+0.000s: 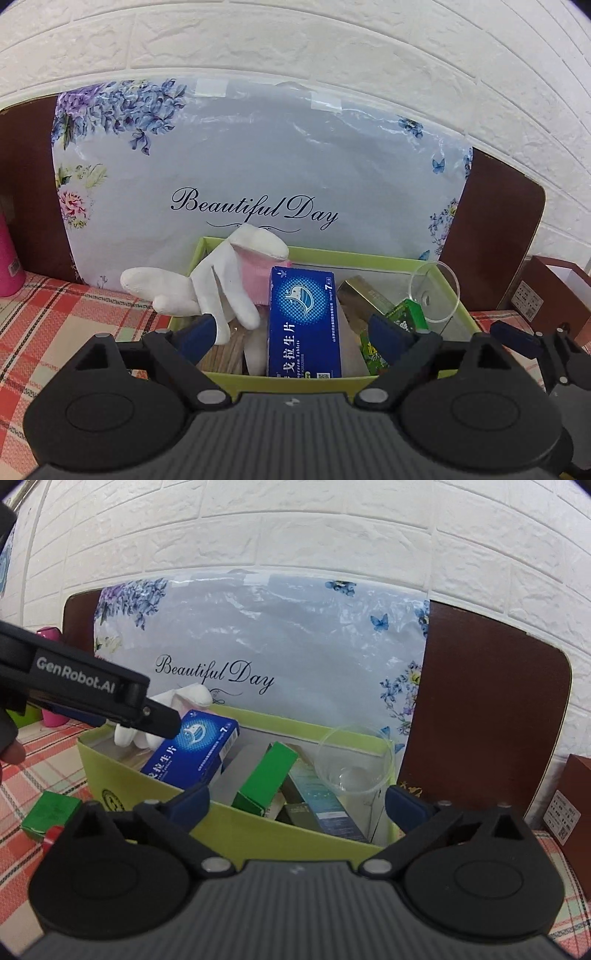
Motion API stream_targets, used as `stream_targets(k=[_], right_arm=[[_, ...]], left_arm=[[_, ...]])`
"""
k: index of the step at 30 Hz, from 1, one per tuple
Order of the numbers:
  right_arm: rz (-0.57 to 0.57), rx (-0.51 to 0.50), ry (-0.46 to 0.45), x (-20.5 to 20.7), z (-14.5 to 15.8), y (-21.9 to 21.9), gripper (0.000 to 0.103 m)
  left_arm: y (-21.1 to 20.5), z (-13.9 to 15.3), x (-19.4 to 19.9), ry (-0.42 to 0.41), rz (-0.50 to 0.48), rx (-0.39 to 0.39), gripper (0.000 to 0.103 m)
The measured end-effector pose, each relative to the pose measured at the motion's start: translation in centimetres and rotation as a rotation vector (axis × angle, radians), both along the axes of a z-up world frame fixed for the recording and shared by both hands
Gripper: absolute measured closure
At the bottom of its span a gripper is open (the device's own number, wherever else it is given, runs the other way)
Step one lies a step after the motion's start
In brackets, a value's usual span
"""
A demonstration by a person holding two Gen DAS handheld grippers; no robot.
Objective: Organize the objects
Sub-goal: 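Carry both boxes into the green box and open both tools, then withdraw both tools and lower the left tool onto the red tape roll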
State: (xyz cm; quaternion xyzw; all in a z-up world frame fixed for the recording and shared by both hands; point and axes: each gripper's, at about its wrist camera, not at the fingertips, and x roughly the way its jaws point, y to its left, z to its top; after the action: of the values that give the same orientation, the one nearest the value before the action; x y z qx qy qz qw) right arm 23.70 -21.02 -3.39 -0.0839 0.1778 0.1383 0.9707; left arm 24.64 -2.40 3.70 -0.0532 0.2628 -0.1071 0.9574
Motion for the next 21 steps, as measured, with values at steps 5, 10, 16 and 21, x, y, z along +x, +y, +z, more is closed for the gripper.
stream_targets(k=[5,10,16,21], right_arm=[[-0.018,0.027,-0.035,-2.9,2.3,-1.1,0.000],[-0.023,0.058,-0.042,-6.8,3.5,-2.0,0.000],[-0.007,0.137,-0.019,-10.9,3.2,-3.4,0.000],[-0.016,0.170,0.043,-13.4,1.8,-4.4,0.000]], left_arm=[[0.0,1.8,-3.1,0.006,0.005,0.002,0.011],[-0.7,2.8,-7.1,0.005,-0.014,0.034,0.011],[-1.2,1.6,-11.6,0.024,-0.010,0.074,0.010],[-0.7,-0.5,-13.8,0.092,0.018,0.054,0.010]])
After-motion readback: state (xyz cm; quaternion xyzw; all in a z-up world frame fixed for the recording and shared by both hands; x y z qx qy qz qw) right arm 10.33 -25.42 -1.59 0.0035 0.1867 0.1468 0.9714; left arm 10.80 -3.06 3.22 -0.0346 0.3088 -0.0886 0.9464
